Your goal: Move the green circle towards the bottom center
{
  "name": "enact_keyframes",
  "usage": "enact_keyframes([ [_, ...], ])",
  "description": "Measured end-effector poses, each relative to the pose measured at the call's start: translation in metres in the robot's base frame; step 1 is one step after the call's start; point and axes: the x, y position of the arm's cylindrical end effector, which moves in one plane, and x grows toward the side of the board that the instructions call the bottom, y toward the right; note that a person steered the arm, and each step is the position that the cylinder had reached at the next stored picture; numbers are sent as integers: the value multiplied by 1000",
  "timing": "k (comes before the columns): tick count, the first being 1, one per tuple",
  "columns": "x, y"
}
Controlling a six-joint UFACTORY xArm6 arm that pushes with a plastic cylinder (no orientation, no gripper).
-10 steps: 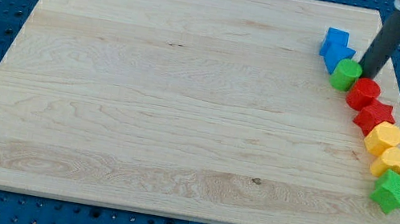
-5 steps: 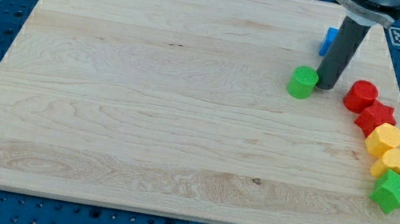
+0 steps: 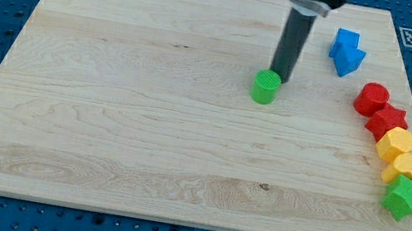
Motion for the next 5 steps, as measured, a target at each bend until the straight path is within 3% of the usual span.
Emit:
enact_keyframes([
  [5,38,-18],
])
